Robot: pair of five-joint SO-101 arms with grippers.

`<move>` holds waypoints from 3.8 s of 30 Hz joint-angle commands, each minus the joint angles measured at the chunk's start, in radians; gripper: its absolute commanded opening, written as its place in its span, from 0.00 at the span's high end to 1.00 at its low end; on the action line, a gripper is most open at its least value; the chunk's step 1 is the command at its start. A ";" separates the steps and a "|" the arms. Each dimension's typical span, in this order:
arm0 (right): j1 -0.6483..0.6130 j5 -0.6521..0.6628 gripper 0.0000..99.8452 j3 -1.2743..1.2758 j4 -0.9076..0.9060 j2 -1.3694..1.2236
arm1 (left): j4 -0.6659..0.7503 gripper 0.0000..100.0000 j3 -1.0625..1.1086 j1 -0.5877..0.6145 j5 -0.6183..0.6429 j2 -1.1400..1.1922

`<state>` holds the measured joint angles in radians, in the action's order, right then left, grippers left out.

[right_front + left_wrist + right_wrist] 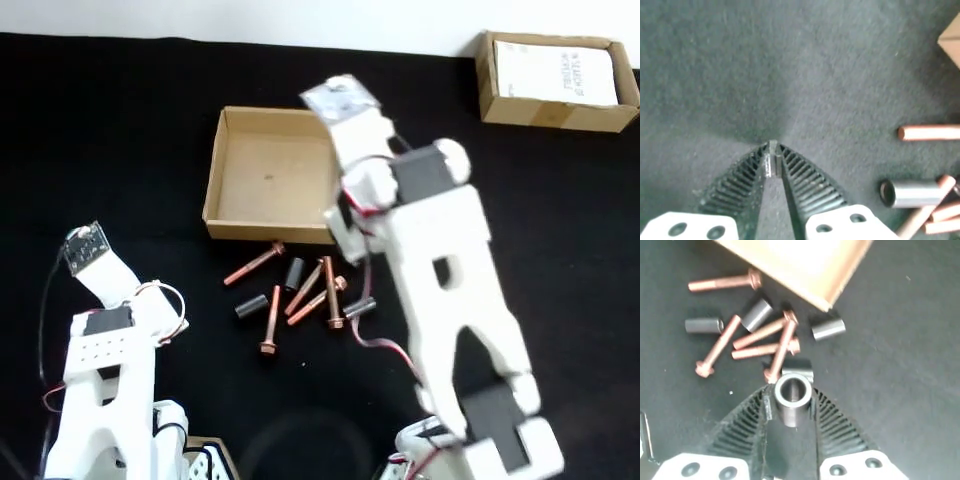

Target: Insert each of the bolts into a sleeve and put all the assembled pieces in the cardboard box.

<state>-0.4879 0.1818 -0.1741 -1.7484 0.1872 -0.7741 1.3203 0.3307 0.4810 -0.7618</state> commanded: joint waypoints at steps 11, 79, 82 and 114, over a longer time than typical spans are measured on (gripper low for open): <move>0.271 -0.005 0.99 0.656 0.053 0.590 | 0.026 0.99 0.002 -0.001 0.000 0.002; 0.730 0.241 0.99 1.337 0.529 0.866 | -0.443 0.74 -1.147 -0.481 -1.217 1.066; 0.730 0.242 0.99 1.337 0.529 0.866 | -0.439 0.74 -1.199 -0.484 -1.194 1.098; 0.648 0.239 0.99 1.346 0.584 0.862 | -0.506 0.99 -1.484 -0.498 -1.192 1.405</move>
<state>0.1672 0.4166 1.1776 -1.1776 1.0342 -1.2467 -0.1327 -0.1726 -0.7142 0.6283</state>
